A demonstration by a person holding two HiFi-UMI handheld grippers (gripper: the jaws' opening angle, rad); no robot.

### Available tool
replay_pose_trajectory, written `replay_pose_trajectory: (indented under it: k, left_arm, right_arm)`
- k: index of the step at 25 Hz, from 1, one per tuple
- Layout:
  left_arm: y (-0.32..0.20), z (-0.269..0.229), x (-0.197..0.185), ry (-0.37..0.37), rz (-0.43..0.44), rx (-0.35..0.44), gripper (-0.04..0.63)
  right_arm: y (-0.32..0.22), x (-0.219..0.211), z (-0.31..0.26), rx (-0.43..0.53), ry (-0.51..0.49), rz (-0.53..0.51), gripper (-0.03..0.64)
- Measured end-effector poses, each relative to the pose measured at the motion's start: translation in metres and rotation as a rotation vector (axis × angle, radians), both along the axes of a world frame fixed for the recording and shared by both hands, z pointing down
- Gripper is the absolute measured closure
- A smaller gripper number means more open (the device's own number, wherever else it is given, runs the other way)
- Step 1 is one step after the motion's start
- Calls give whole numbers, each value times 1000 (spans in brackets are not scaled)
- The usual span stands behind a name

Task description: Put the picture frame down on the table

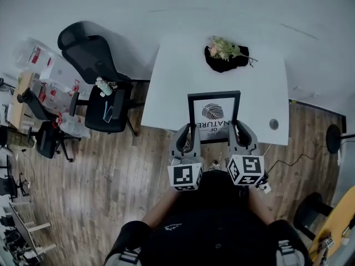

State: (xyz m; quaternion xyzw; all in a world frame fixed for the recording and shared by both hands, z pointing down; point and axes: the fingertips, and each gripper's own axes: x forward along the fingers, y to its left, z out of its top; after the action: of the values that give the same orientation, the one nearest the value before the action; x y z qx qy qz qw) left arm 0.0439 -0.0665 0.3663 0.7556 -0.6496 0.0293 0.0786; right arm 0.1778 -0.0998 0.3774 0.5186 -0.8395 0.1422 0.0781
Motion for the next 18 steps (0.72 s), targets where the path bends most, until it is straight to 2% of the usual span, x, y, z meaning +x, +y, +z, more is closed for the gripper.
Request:
replay_pose_trajectory:
  k: [10,18]
  left_arm:
    - [-84,1,-48,13,159,-12,518]
    - [-128,-6,-98,10,228,25,518]
  right_arm:
    - [-61,-44,1,-19,12,157,549]
    - [-94,-94,-4,11,0,229,549]
